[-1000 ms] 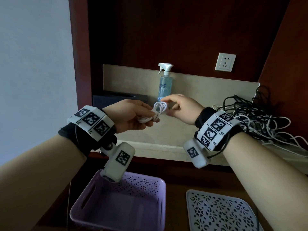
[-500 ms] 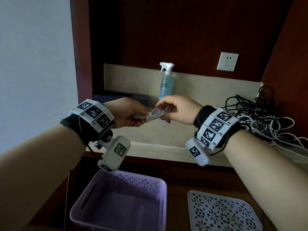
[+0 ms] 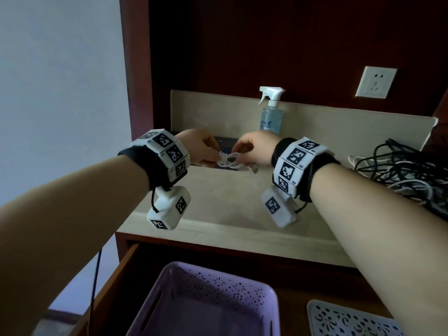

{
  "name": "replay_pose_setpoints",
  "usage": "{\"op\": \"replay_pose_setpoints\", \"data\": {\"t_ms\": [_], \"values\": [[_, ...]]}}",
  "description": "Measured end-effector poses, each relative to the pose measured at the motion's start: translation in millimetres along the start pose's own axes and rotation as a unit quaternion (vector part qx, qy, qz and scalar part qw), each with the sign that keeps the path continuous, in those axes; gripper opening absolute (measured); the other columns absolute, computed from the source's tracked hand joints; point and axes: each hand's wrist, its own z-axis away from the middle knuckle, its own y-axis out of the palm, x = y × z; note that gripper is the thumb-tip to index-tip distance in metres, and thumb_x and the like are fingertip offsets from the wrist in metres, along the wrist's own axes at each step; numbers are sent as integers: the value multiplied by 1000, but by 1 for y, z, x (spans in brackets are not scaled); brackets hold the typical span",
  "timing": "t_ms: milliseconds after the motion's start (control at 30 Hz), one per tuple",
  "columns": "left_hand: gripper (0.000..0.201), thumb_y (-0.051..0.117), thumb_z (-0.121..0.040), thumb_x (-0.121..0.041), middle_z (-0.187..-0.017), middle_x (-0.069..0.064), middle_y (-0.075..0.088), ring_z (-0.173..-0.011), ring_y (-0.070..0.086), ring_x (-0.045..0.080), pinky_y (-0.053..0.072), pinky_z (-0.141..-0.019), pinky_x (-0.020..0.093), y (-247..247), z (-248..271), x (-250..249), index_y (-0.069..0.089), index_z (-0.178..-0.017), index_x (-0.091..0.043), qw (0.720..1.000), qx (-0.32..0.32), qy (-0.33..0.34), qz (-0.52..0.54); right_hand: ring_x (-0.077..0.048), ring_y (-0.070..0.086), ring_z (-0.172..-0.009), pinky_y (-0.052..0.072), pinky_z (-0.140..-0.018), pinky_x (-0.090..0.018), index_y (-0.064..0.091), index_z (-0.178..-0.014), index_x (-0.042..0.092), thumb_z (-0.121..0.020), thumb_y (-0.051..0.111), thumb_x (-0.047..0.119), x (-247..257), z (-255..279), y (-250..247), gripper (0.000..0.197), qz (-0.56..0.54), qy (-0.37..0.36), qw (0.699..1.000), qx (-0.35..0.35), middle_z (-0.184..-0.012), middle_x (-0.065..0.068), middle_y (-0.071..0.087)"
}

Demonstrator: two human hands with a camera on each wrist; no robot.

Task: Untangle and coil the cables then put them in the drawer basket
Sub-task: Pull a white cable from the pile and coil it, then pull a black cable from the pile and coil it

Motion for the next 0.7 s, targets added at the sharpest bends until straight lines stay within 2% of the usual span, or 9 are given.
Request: {"op": "replay_pose_setpoints", "data": {"t_ms": [67, 100, 200, 267, 333, 400, 500, 633, 700], "values": [[6, 67, -84, -20, -69, -5, 66, -56, 61, 4, 49, -60, 17, -10, -16, 9, 61, -83, -19, 994, 15, 5, -108, -18, 63, -93, 53, -84, -34, 65, -104, 18, -86, 63, 26, 6, -19, 8, 20, 36, 1, 999, 19, -104, 0, 67], [5, 67, -84, -21, -68, -5, 64, -55, 58, 4, 47, -59, 17, -14, -24, 14, 62, -85, -19, 989, 23, 4, -144, -18, 63, -90, 53, -81, -32, 65, -104, 18, -87, 61, 25, 8, -29, 13, 19, 55, 2, 998, 34, -103, 0, 67], [10, 67, -84, -20, -68, -6, 60, -54, 55, 2, 46, -57, 13, -20, -43, 29, 65, -93, -18, 978, 47, -13, -204, -14, 58, -66, 49, -62, -25, 66, -107, 15, -89, 59, 21, 12, -56, 29, 21, 92, 2, 993, 78, -90, 0, 68], [17, 66, -84, -21, -72, -9, 61, -56, 55, 0, 41, -49, 5, -20, -53, 40, 68, -100, -19, 967, 49, -20, -251, -14, 55, -67, 46, -63, -21, 62, -117, 14, -91, 57, 19, 13, -77, 38, 27, 121, 13, 985, 118, -98, -1, 65], [29, 64, -84, -16, -93, -6, 65, -76, 57, 6, 43, -63, 10, -20, -60, 51, 67, -113, -20, 955, 49, -25, -291, -15, 54, -79, 42, -62, -20, 55, -127, 14, -93, 53, 16, 12, -94, 46, 34, 150, 31, 975, 163, -112, -3, 63], [35, 63, -85, -12, -110, 0, 65, -91, 58, 12, 44, -75, 18, -23, -66, 57, 64, -119, -17, 948, 59, -41, -310, -12, 53, -77, 41, -60, -20, 55, -126, 12, -91, 55, 14, 8, -104, 56, 35, 146, 38, 974, 167, -110, -3, 62], [37, 64, -86, -10, -107, 3, 65, -88, 59, 14, 49, -74, 21, -26, -74, 61, 62, -123, -10, 937, 99, -84, -324, -17, 59, -90, 44, -74, -24, 63, -115, 16, -86, 61, 16, 4, -103, 67, 29, 137, 21, 983, 122, -114, -5, 64], [35, 60, -90, -17, -117, 5, 66, -94, 59, 13, 47, -94, 26, -22, -71, 59, 61, -125, -13, 903, 130, -87, -399, -13, 50, -85, 45, -78, -27, 62, -117, 15, -88, 58, 15, 6, -92, 67, 30, 134, 12, 982, 129, -117, -6, 63], [34, 58, -92, -18, -120, 5, 65, -95, 57, 11, 46, -97, 26, -19, -67, 56, 60, -126, -14, 896, 132, -88, -415, -12, 50, -83, 47, -77, -25, 61, -119, 13, -89, 56, 15, 7, -92, 64, 30, 144, 15, 979, 141, -114, -7, 64]]}}
